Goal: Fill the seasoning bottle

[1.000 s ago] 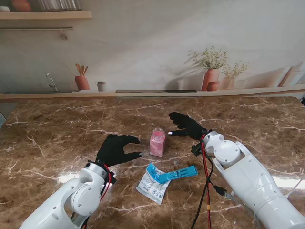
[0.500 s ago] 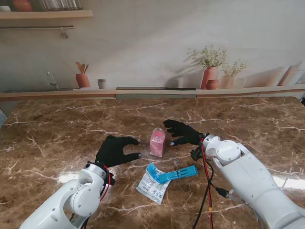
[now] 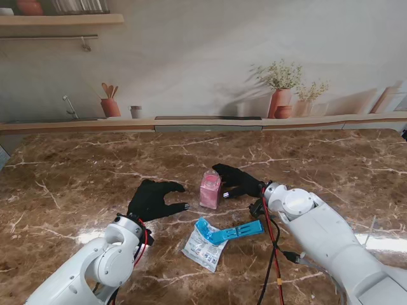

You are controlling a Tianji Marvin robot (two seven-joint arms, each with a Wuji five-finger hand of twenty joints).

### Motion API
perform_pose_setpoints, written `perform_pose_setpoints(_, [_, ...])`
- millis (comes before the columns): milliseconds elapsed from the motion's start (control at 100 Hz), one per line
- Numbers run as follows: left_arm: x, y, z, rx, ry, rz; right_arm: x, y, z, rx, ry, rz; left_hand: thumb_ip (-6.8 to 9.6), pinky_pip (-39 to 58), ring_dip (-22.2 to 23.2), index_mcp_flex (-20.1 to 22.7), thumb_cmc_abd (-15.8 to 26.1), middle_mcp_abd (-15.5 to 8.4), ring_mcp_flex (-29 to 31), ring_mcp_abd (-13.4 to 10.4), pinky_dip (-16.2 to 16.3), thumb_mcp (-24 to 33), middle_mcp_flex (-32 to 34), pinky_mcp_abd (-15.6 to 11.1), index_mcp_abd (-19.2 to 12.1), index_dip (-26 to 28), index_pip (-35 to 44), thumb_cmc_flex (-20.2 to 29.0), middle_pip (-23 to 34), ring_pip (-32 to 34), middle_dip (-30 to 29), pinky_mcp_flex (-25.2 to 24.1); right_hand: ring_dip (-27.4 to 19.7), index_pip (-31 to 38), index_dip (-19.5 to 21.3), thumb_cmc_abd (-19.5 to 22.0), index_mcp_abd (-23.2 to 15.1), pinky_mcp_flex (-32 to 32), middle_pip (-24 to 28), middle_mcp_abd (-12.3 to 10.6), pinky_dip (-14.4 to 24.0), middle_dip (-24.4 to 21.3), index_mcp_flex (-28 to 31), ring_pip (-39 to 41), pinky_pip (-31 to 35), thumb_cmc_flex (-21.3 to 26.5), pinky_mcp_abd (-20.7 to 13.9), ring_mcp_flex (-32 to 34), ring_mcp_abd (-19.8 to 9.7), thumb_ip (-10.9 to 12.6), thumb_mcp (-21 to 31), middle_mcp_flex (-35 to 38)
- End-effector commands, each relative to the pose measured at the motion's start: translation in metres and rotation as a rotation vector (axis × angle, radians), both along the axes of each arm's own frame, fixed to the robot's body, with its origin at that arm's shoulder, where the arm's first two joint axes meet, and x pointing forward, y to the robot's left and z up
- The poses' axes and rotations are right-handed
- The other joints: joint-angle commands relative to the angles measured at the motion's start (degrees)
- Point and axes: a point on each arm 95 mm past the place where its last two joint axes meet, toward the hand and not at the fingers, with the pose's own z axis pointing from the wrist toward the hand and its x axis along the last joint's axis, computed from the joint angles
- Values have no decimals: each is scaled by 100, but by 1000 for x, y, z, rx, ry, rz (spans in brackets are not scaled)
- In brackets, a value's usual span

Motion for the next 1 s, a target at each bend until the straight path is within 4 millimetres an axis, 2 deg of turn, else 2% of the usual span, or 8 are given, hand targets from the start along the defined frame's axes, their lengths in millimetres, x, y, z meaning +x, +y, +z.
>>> perform_pose_setpoints(0, [-1,1,-3,7,7,4,-4,11,-5,8,12,25,200,-63,-64,57,103,-3,-65,-22,109,-94,-160,-161,26,-55,-106,-119,-88,-143,-80,-93,-4,-22,103,-291,-151,33,27,-172,176,97,-97,-17,-131,-280,36,-70,-140,-259,270,-121])
perform_pose_setpoints(90, [-1,1,-3,9,8,6,-3,16,-7,12,13,25,200,-68,-68,68,104,-2,-56,-27,115,-98,-151,-164,32,-54,-105,-121,-89,-147,-80,-94,52,44,232,-273,-302,-95,71,-144,234,180,-180,4,-171,-256,48,-211,-82,-270,267,-266])
perform_pose_setpoints(230, [-2,1,-3,7,9,10,-2,22,-9,17,18,32,201,-76,-71,88,108,-6,-42,-26,123,-103,-141,-168,29,-51,-99,-124,-92,-148,-80,-97,242,130,528,-210,-734,-319,206,-110,458,418,-258,101,-173,-168,108,-494,0,-254,189,-463])
perform_pose_setpoints(410, [-2,1,-4,3,13,13,-1,25,-11,27,46,49,200,-87,-72,110,109,10,-42,-8,135,-108,-128,-155,15,-44,-91,-131,-94,-150,-78,-116,349,167,755,-34,-1370,-534,210,-125,738,601,-32,86,-166,64,144,-853,7,-203,-6,-552])
perform_pose_setpoints(600, [-1,2,-5,2,13,15,-1,29,-16,40,89,68,201,-88,-68,123,109,4,-36,-14,154,-104,-122,-159,20,-38,-83,-128,-92,-143,-73,-135,378,176,918,-26,-1805,-795,94,-111,953,673,88,4,-254,152,106,-1267,-9,-167,-75,-738])
perform_pose_setpoints(850, [-2,3,-5,7,15,18,-1,39,-20,50,95,85,199,-108,-68,128,123,4,-38,-21,166,-106,-123,-167,16,-33,-74,-124,-91,-143,-71,-158,346,390,1117,-7,-2140,-1000,-46,-95,1173,693,453,-137,-298,254,71,-1554,-25,-170,-91,-871])
perform_pose_setpoints(990, [-2,4,-5,9,16,22,0,43,-22,48,98,92,198,-134,-72,141,126,6,-51,-8,166,-118,-129,-167,6,-29,-66,-121,-93,-151,-72,-187,336,941,1451,89,-2435,-1072,-118,-96,1386,715,1008,-313,-333,493,63,-1585,-26,-119,-174,-869])
